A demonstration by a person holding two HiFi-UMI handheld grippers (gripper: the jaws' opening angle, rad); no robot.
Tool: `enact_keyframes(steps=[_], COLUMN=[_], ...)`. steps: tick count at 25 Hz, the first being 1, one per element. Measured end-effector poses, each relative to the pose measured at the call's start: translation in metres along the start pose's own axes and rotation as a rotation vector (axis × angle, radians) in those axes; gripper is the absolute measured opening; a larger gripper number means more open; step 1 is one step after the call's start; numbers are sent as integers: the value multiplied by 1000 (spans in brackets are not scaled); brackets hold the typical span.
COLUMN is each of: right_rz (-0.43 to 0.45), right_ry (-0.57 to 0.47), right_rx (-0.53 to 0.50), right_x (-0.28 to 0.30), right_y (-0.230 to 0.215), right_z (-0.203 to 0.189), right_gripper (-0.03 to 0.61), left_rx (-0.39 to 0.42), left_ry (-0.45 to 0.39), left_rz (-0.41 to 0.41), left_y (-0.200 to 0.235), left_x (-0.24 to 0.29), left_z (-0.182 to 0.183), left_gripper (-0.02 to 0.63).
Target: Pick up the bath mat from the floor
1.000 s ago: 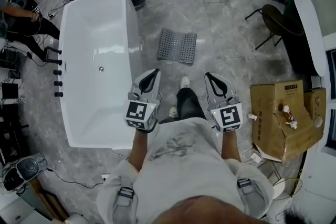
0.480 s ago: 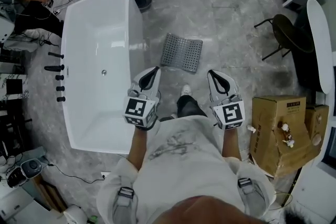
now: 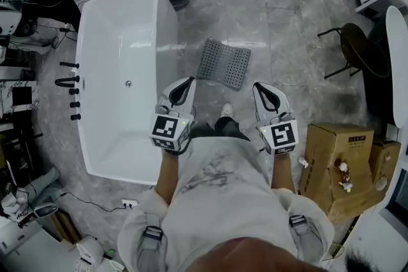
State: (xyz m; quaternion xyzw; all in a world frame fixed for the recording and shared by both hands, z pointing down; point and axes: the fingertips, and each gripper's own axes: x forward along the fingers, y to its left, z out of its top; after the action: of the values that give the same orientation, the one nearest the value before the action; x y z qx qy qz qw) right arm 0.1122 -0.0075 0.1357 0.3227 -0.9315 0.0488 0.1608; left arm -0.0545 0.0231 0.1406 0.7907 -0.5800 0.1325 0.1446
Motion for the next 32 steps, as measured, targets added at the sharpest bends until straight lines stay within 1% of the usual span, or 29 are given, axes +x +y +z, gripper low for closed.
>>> enact_keyframes(steps=[2, 8, 11, 16, 21, 25, 32], right_rz=[5, 4, -17, -59, -112, -140, -176], right_ry=[8, 64, 94, 149, 218, 277, 365], right_rx=[14, 37, 62, 96, 125, 131, 153], right_x=[4, 23, 33, 60, 90, 121, 160], right_y=[-5, -16, -22, -33, -44, -51, -56], right_z=[-4, -22, -36, -58, -85, -104, -148], right_gripper=[2, 2, 2, 2, 2, 2, 2], left_rx=[5, -28, -34, -48, -26, -31, -56], left_ry=[21, 45, 66, 103, 193, 253, 357], left_rz=[3, -7, -21, -71, -139, -196, -245], left_y=[3, 16, 22, 39, 56, 73, 105], left_x=[7, 30, 43, 73, 108, 137, 175], left_z=[-6, -16, -25, -41, -74, -97, -149], left_gripper=[2, 2, 2, 2, 2, 2, 2])
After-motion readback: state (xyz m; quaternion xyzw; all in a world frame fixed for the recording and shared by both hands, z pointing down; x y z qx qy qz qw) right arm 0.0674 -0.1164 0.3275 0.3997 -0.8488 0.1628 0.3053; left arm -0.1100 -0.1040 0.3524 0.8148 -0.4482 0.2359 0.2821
